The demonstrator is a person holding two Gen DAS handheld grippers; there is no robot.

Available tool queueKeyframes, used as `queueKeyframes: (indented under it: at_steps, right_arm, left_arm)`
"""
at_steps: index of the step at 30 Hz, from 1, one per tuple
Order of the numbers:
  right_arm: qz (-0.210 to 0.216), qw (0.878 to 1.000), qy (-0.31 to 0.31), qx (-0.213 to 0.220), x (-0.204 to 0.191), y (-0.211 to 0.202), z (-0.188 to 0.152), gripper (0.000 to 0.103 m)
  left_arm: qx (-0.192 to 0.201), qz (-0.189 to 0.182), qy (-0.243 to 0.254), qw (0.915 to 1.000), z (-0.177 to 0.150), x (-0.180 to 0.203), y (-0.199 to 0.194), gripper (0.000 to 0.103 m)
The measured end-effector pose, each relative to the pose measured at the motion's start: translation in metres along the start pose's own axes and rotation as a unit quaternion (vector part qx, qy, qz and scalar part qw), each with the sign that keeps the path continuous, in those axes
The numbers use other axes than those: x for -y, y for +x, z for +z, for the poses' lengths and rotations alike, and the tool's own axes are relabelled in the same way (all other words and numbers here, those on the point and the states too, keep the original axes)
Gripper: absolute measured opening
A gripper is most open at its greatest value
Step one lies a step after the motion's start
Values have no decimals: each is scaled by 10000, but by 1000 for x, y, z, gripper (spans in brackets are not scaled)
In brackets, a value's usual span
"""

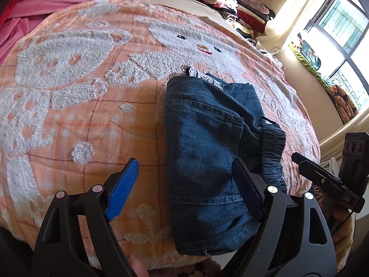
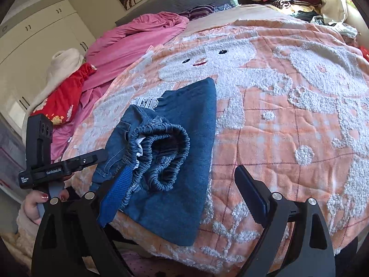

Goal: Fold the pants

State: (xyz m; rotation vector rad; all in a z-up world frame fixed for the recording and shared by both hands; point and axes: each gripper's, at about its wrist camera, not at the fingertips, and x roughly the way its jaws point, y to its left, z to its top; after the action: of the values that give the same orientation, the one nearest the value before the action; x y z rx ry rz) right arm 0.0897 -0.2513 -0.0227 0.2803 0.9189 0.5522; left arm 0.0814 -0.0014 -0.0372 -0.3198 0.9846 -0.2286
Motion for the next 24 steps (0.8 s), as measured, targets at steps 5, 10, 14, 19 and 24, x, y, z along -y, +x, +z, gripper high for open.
queueKeyframes:
  at_steps: [5, 10, 14, 19, 24]
  right_arm:
    - [173, 9995, 95, -231, 7, 19, 3, 90]
    - [531, 9979, 74, -363, 8, 35, 7, 90]
    - [626, 9969, 38, -467, 9, 49, 11, 89]
    - [723, 9962, -72, -471, 10, 60, 19, 89]
    - [730, 9957, -317, -473, 5, 69, 24, 89]
  left_arm:
    - [-103, -123, -46, 9999, 3, -1, 14, 75]
    - [-148, -145, 2, 9998, 6, 1, 24, 75]
    - [-144, -118, 60, 9998, 9, 2, 33, 75]
    - [-125, -173, 55, 9998, 13, 1, 39, 75]
    - [-117, -300, 58, 9995, 15, 5, 41, 75]
